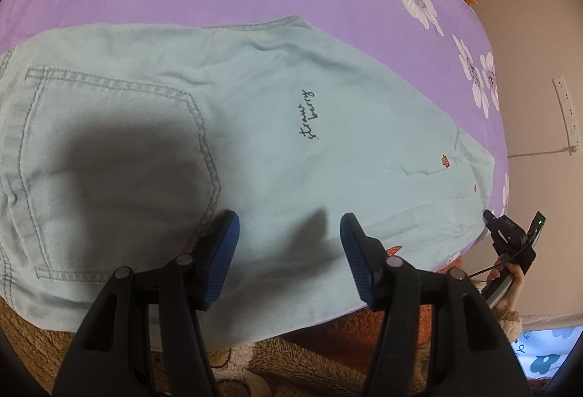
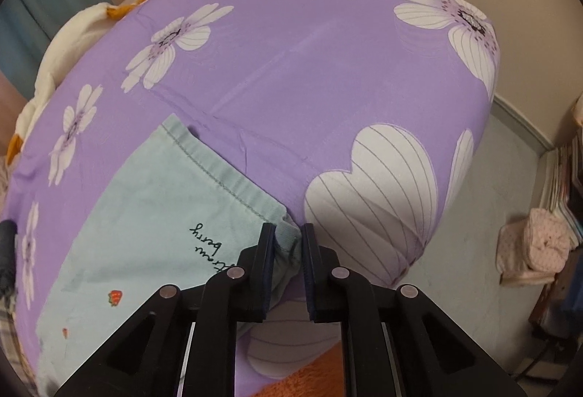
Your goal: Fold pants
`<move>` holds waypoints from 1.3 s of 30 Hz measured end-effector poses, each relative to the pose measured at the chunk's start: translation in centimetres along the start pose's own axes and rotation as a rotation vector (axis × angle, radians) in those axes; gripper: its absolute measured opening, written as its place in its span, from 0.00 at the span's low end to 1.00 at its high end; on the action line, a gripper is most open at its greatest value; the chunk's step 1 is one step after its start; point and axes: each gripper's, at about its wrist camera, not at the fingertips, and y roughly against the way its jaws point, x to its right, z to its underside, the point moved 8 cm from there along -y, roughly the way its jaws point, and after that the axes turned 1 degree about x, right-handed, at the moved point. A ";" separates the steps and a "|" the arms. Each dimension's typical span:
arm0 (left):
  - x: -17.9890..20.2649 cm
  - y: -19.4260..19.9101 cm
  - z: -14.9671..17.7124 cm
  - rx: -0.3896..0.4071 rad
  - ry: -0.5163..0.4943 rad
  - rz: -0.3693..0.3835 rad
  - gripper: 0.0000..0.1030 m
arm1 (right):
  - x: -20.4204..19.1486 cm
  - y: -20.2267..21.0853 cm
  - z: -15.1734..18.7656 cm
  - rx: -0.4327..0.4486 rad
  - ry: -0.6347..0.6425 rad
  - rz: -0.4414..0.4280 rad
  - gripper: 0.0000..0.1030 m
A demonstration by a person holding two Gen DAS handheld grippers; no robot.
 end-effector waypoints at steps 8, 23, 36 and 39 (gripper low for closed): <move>-0.1 0.2 0.3 0.003 -0.002 0.006 0.58 | 0.2 0.3 0.3 0.014 0.015 -0.004 0.12; -0.2 0.9 3.3 -0.083 0.000 -0.024 0.58 | 0.3 0.3 0.4 0.033 0.004 -0.009 0.12; 5.7 -1.4 -1.1 -0.039 -0.171 -0.039 0.76 | 0.3 0.3 0.4 0.035 0.005 -0.017 0.12; 5.4 -3.2 -1.0 -0.066 -0.191 -0.061 0.83 | 0.2 0.3 0.3 0.036 0.006 -0.018 0.12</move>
